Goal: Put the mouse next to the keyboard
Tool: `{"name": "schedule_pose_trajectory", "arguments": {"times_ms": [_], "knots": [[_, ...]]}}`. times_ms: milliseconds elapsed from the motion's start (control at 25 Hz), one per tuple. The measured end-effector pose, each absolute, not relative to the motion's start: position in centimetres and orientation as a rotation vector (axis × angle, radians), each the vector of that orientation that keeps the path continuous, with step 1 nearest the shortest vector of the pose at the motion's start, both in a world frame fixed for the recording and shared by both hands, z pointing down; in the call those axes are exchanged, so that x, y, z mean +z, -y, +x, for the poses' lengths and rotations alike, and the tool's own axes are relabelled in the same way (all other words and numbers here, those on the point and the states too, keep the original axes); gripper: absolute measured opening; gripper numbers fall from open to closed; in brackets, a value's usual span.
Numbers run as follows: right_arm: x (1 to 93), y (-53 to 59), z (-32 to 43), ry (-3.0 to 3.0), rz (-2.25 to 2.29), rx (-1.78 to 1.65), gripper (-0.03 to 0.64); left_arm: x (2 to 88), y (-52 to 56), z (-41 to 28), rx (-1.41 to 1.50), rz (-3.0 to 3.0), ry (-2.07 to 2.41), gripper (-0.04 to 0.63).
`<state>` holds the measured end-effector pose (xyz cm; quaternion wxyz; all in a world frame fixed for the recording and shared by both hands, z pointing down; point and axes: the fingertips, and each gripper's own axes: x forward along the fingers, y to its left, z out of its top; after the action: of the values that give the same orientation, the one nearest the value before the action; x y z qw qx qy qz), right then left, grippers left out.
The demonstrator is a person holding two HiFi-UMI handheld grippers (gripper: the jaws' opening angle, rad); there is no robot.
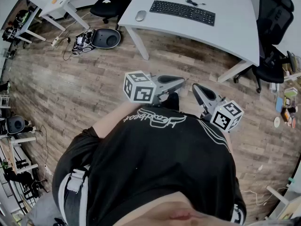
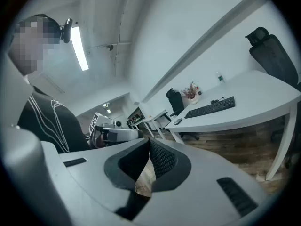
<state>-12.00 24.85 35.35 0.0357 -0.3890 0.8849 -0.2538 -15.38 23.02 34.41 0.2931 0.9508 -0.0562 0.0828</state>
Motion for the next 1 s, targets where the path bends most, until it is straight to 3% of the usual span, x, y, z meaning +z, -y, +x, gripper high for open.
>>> {"name": "schedule_pose_trajectory", "arguments": {"times_ms": [1000], "knots": [[37.9,-18.8,-9.5,-2.65,-1.255,-0.91,0.011,37.6,-17.3,-13.8,0.246,2.449,0.148,0.006]]}}
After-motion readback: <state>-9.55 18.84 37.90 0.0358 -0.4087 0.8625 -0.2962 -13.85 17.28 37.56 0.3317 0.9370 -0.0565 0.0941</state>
